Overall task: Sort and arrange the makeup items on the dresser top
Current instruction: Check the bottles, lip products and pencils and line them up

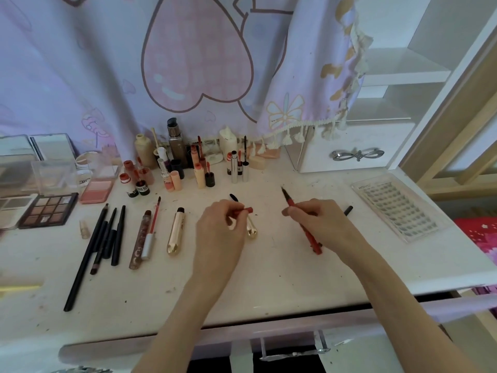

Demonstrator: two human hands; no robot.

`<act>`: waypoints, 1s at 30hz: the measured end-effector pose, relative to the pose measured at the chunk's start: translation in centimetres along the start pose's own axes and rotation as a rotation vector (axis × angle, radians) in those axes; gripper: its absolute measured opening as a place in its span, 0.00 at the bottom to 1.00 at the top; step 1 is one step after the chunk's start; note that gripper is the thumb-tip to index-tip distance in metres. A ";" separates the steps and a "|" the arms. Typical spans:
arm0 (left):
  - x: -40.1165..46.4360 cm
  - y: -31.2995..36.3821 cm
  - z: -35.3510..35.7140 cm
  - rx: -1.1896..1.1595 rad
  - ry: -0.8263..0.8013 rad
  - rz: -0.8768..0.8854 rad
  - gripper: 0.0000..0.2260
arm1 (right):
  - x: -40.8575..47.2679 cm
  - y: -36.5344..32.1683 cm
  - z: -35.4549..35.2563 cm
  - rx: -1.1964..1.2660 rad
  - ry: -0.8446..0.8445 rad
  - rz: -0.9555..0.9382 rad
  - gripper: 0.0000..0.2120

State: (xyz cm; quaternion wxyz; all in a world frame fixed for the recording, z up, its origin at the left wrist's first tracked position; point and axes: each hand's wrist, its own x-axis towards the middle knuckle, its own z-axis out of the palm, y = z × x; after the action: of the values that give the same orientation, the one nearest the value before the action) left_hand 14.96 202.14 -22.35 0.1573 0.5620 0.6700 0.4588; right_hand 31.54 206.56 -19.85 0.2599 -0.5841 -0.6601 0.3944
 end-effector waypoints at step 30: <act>-0.1 -6.1 -1.4 0.524 0.115 0.231 0.03 | 1.7 -1.7 10.5 -0.090 0.096 -0.167 0.15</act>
State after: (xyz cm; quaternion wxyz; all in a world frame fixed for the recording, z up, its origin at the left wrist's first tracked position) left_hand 10.26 201.73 -26.48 -0.0849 0.6292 0.7050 0.3161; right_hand 21.86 205.93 -24.44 0.2966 -0.5565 -0.7103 0.3127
